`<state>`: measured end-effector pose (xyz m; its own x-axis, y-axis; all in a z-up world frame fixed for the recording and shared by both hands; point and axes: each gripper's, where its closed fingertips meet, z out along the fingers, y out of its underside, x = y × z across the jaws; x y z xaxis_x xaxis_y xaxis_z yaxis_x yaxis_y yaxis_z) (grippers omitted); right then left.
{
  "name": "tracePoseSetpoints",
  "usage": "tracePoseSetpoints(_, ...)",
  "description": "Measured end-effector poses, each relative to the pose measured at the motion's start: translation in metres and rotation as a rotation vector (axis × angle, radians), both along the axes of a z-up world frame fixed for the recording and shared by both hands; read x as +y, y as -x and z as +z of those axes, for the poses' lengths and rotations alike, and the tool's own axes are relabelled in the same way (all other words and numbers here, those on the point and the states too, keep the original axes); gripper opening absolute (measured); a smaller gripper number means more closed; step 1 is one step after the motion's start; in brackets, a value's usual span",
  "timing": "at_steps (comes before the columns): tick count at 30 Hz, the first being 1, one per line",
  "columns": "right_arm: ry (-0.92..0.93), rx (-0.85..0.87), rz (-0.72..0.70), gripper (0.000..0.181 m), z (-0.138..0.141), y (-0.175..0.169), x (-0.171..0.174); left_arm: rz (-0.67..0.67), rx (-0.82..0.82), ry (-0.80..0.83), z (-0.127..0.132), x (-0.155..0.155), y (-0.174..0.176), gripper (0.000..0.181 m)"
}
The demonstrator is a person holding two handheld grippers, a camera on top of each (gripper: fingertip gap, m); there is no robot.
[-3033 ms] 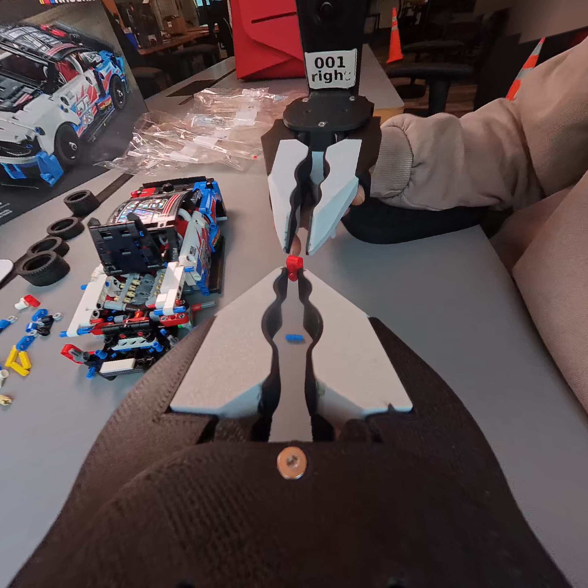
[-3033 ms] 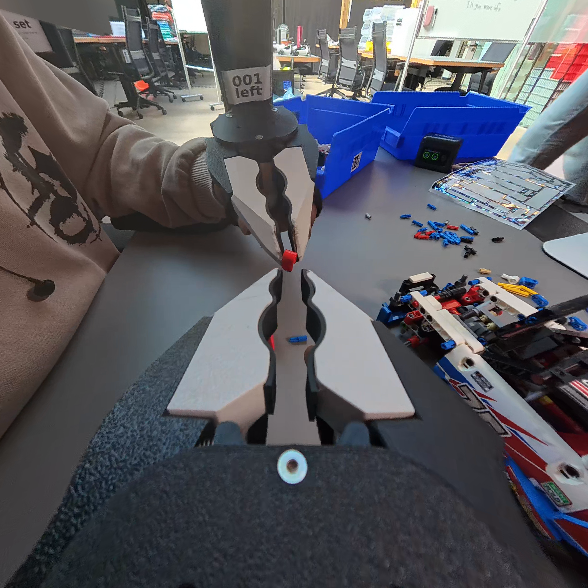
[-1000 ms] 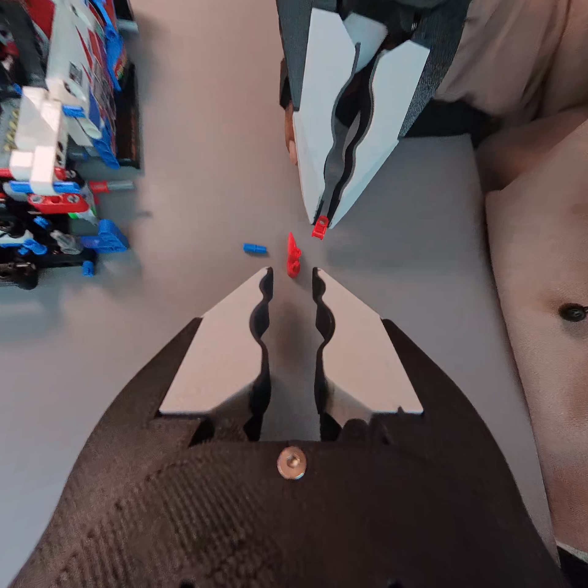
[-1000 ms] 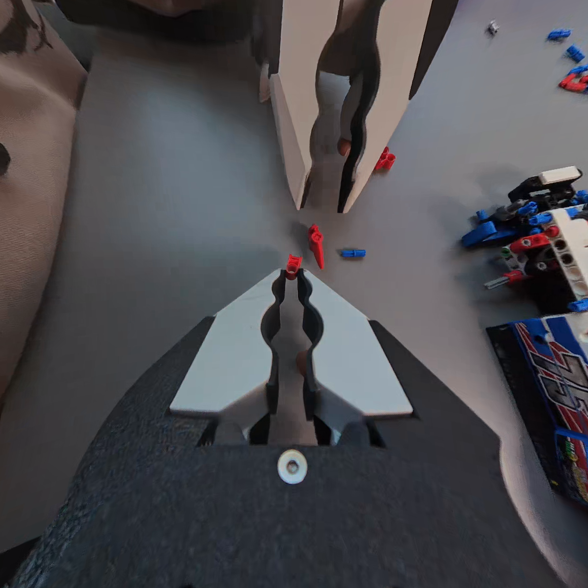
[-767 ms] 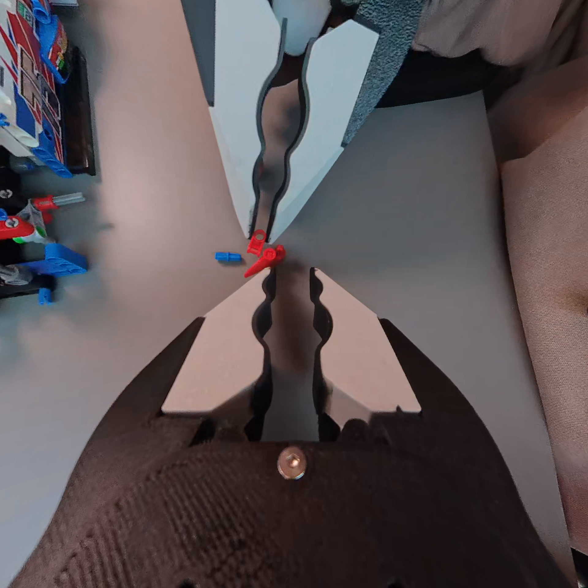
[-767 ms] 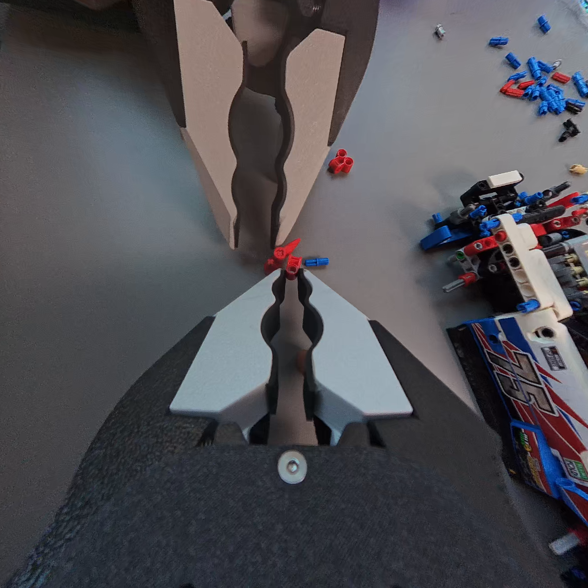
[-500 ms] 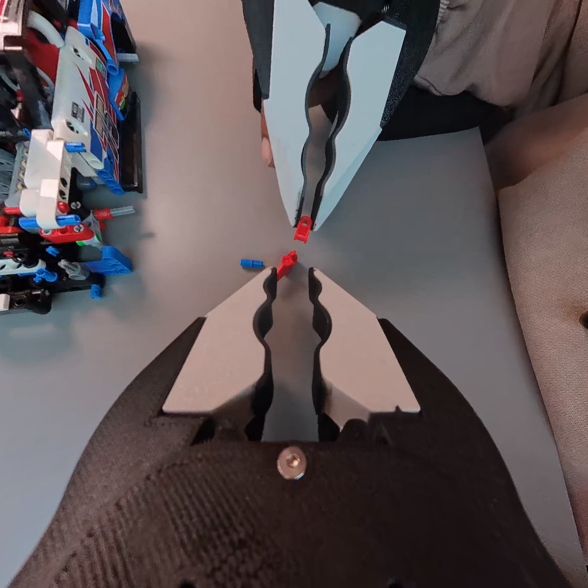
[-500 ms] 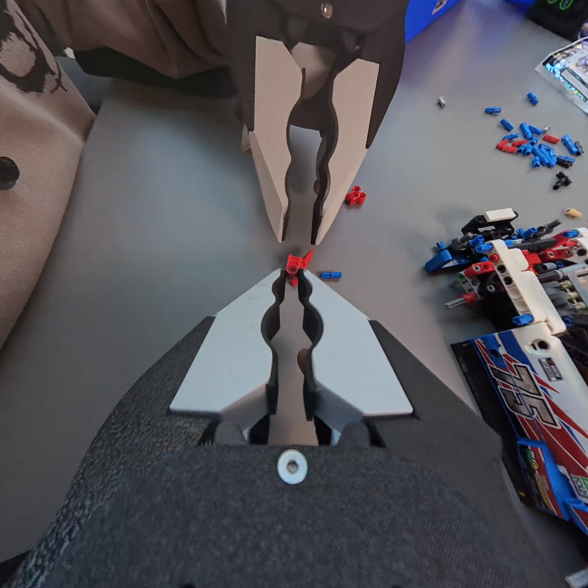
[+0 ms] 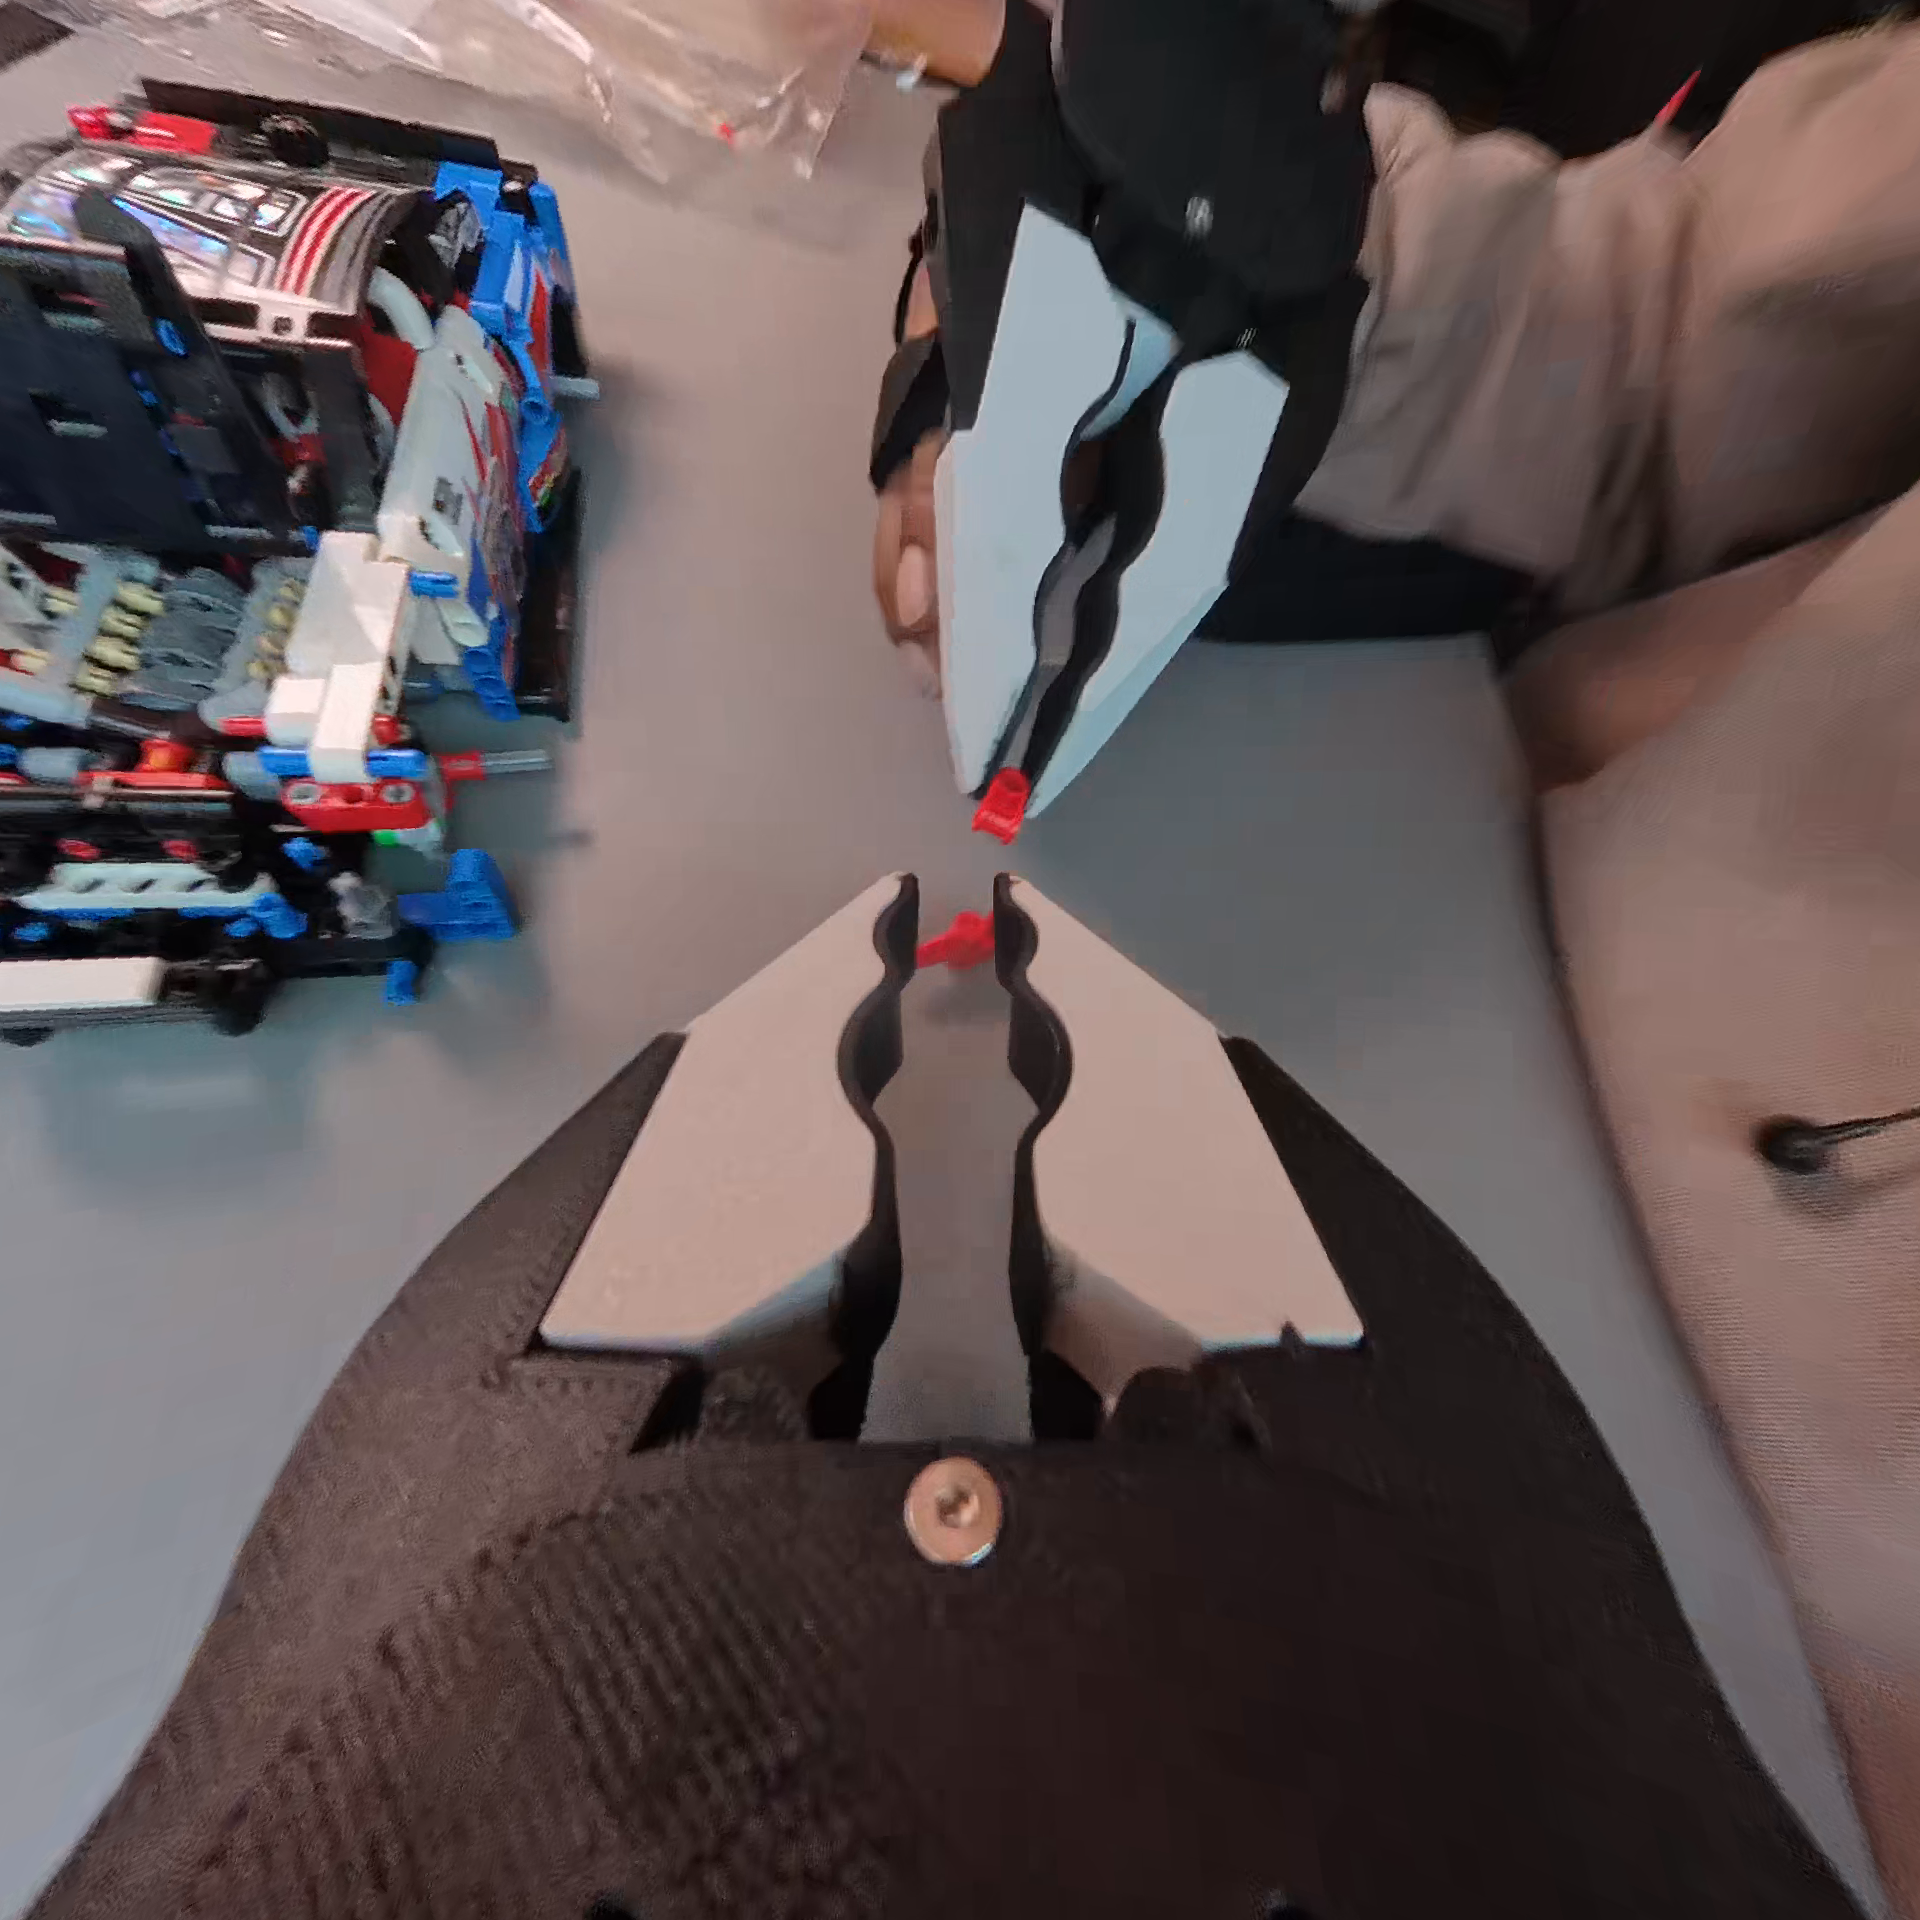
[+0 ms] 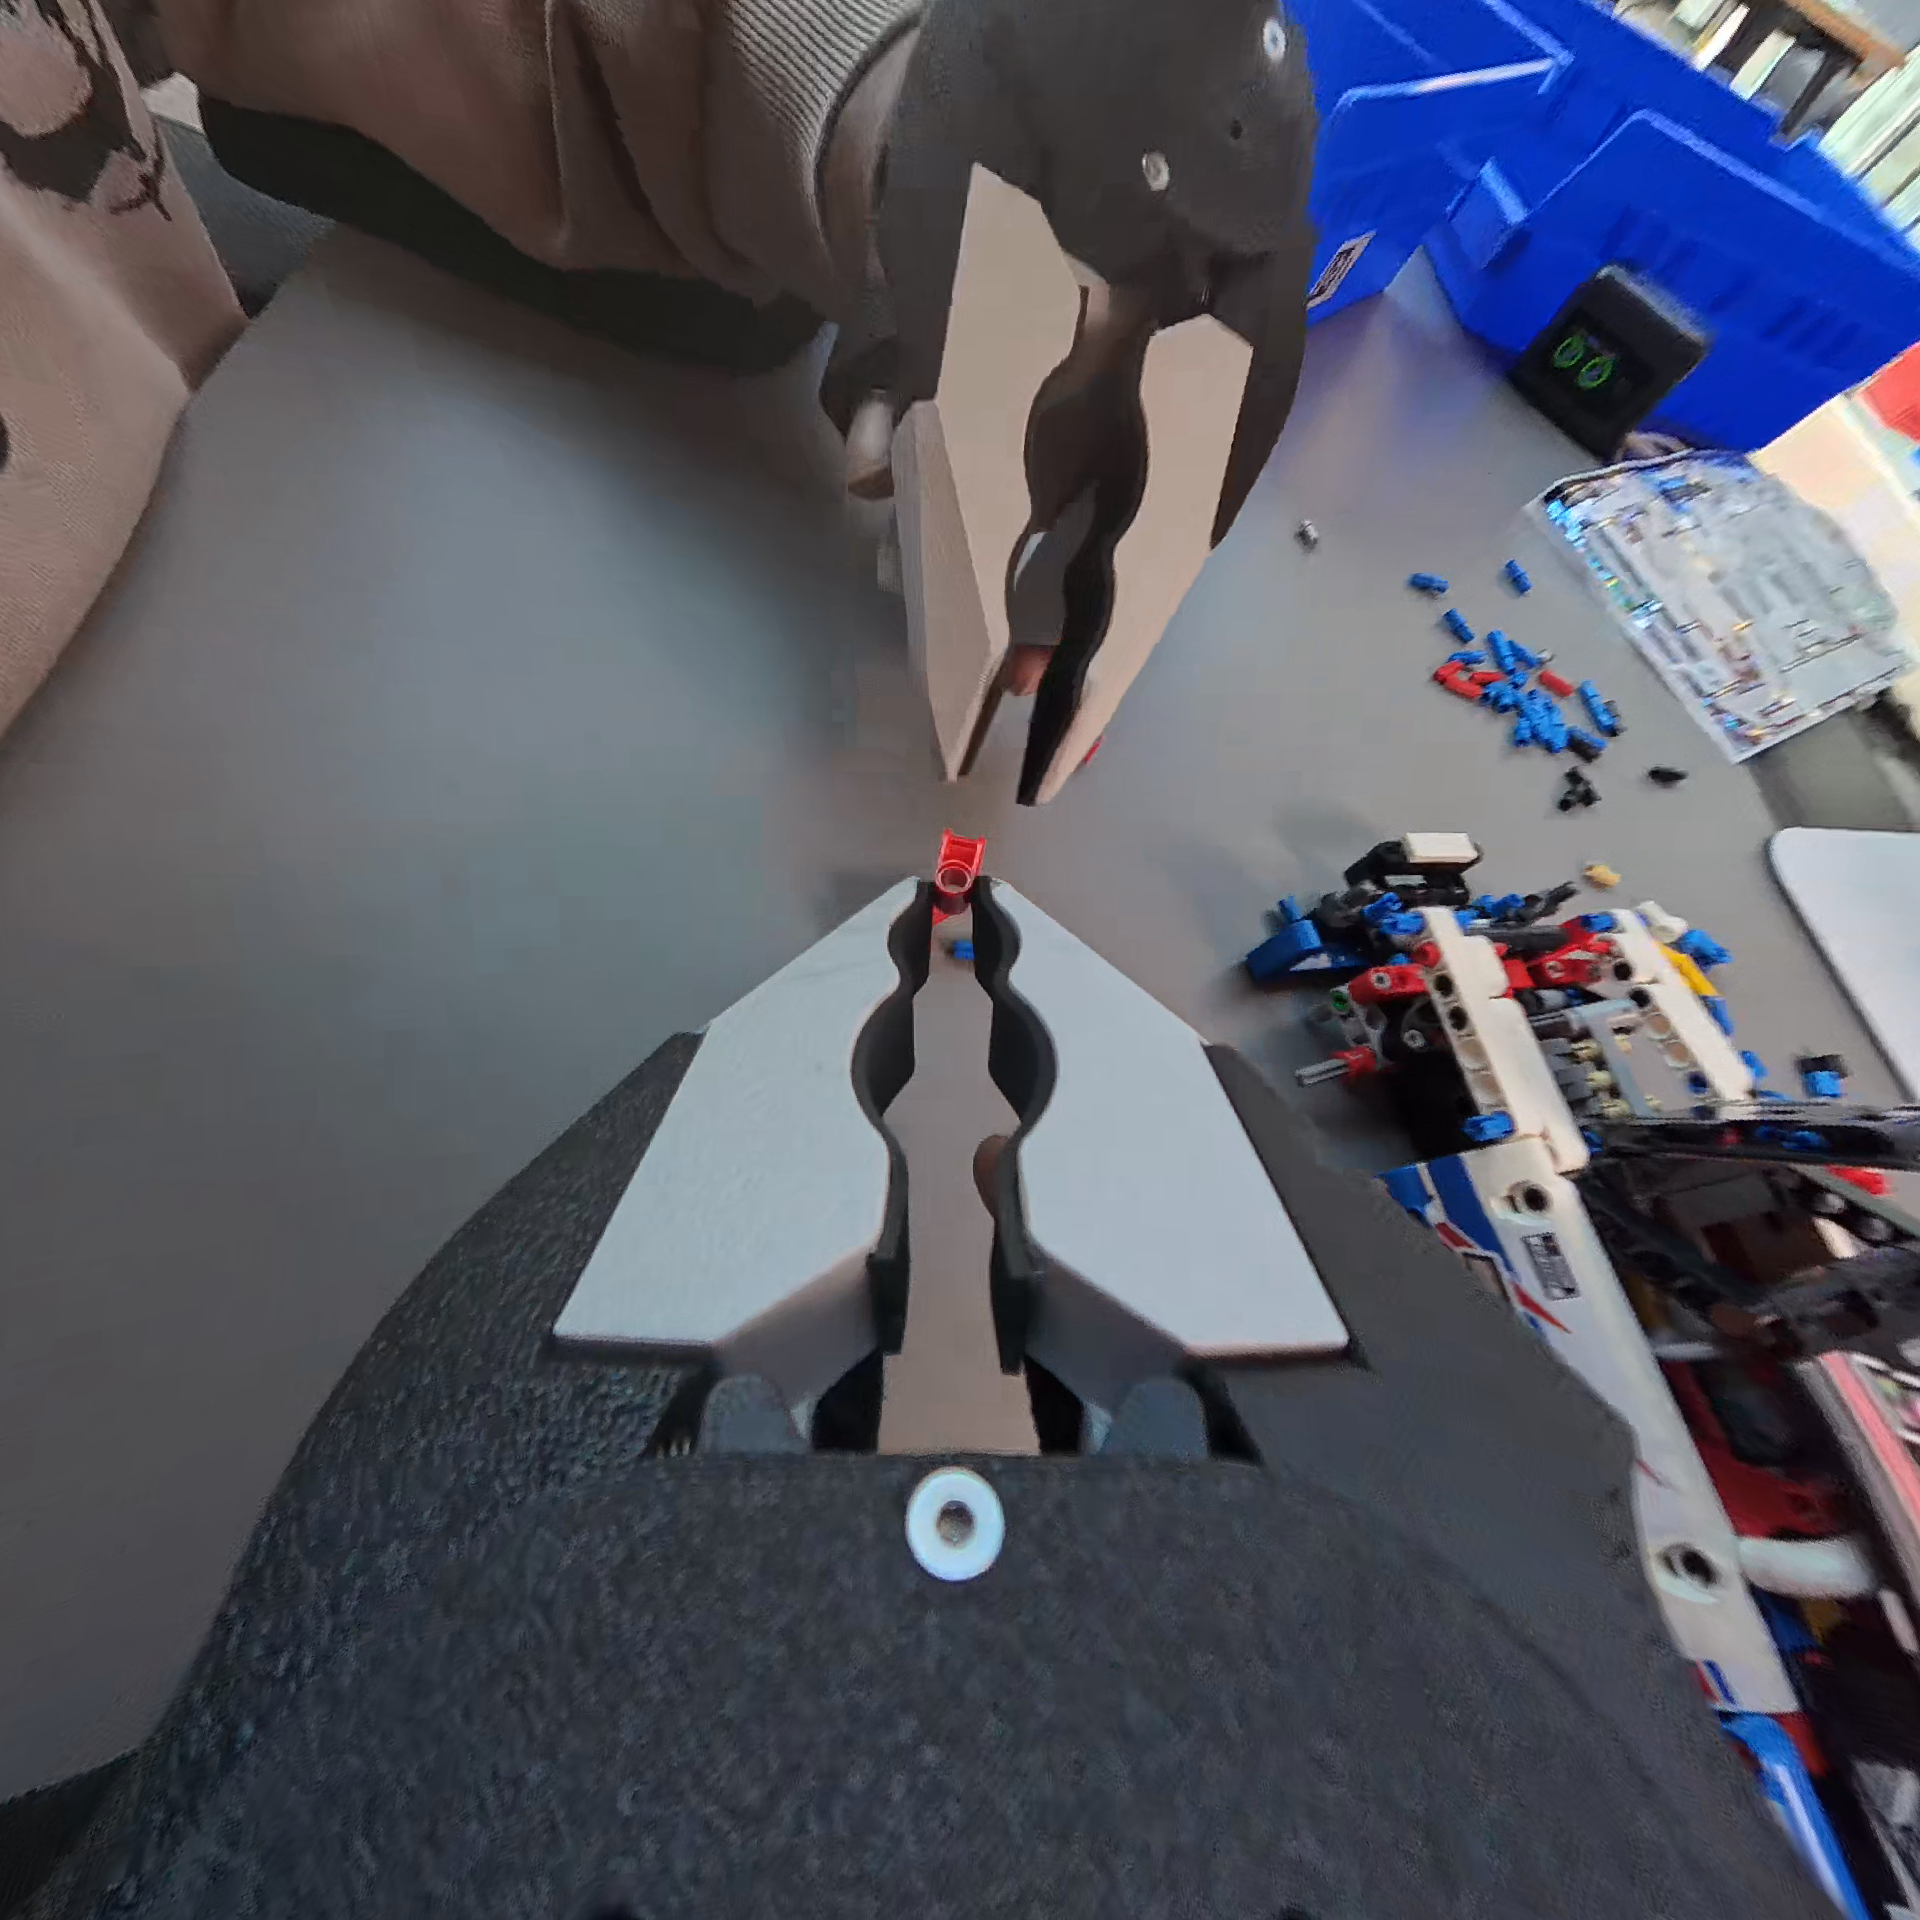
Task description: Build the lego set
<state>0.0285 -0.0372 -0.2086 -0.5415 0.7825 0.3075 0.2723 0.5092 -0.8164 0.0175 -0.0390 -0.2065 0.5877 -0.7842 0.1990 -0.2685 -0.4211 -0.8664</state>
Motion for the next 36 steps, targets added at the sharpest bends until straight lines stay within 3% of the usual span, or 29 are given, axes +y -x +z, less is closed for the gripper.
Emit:
tracePoseSetpoints(3, -0.136, 0.128, -0.013, 0.006, 0.013, 0.005, 0.000, -0.001, -0.246, 0.134, 0.017, -0.001, -0.010, 0.016)
tracePoseSetpoints(5, -0.243, 0.213, -0.024, 0.006, 0.023, 0.008, 0.000, -0.002, -0.327, 0.176, 0.022, 0.000, -0.012, 0.018)
tracePoseSetpoints(11, -0.448, 0.315, -0.033, 0.006, 0.032, 0.010, -0.001, -0.009, -0.322, 0.115, 0.029, 0.000, -0.014, 0.005)
tracePoseSetpoints(13, -0.338, 0.285, -0.038, 0.007, 0.032, 0.009, -0.002, -0.015, -0.237, 0.020, 0.027, 0.000, -0.013, 0.005)
tracePoseSetpoints(16, 0.000, 0.150, -0.017, 0.024, 0.031, 0.002, -0.003, -0.018, -0.049, -0.155, 0.020, 0.003, -0.011, 0.005)
tracePoseSetpoints(19, 0.174, 0.080, 0.001, 0.023, 0.031, 0.000, -0.001, -0.031, 0.064, -0.270, 0.018, 0.003, -0.015, 0.005)
tracePoseSetpoints(25, 0.250, 0.014, 0.053, 0.007, 0.025, 0.000, -0.005, -0.047, 0.135, -0.329, 0.015, 0.002, -0.021, 0.005)
tracePoseSetpoints(30, 0.220, -0.044, 0.066, 0.006, 0.021, 0.002, -0.003, -0.034, 0.110, -0.285, 0.012, 0.003, -0.019, 0.005)
tracePoseSetpoints(36, 0.077, -0.237, 0.139, 0.005, -0.013, -0.007, -0.006, -0.027, 0.233, -0.136, -0.025, 0.004, 0.001, 0.019)
